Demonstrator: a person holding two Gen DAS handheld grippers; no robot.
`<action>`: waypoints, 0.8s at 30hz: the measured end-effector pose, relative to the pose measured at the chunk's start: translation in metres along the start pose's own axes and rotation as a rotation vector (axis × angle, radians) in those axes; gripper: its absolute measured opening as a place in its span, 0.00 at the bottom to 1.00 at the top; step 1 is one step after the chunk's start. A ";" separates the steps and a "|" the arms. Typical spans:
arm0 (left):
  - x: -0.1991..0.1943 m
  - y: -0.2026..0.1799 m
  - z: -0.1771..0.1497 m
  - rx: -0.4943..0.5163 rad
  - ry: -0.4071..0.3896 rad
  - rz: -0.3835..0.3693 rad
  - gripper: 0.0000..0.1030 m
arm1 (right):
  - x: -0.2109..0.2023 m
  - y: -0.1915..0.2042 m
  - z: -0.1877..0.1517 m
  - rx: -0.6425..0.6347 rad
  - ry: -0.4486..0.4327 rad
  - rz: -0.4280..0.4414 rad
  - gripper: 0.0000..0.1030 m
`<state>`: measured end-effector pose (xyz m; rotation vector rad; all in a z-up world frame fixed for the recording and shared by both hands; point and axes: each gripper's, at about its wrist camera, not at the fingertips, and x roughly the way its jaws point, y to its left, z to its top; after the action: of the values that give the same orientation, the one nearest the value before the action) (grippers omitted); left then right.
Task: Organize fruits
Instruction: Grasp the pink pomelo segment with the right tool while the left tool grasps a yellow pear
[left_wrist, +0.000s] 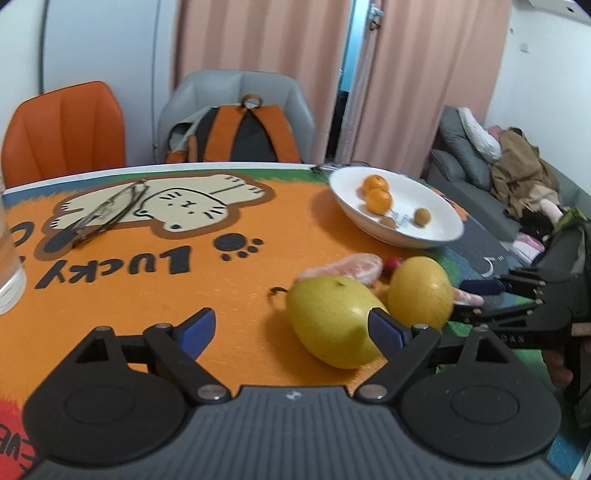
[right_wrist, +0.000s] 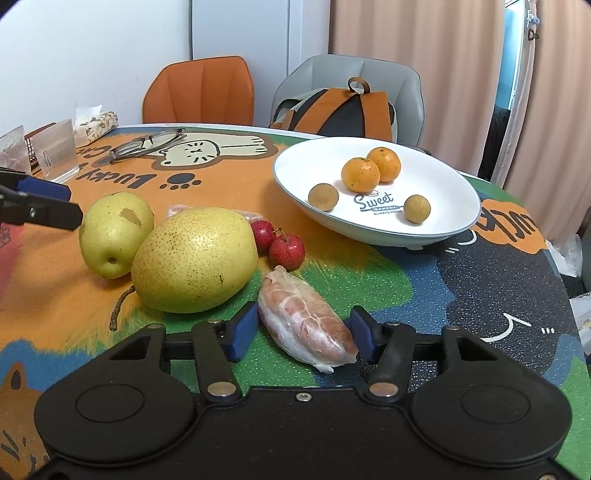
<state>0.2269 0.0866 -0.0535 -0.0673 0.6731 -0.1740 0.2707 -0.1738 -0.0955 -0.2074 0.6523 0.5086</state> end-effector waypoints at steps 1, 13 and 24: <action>0.001 -0.003 0.000 0.009 0.002 -0.004 0.86 | 0.000 0.000 0.000 -0.001 0.000 -0.002 0.52; 0.022 -0.021 -0.004 0.071 0.044 -0.026 0.86 | 0.000 0.001 0.000 0.000 0.004 -0.008 0.51; 0.044 -0.031 -0.009 0.081 0.071 0.005 0.86 | 0.000 0.001 0.001 0.002 0.004 -0.008 0.51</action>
<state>0.2510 0.0485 -0.0840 0.0183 0.7360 -0.1990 0.2703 -0.1724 -0.0951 -0.2093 0.6560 0.4999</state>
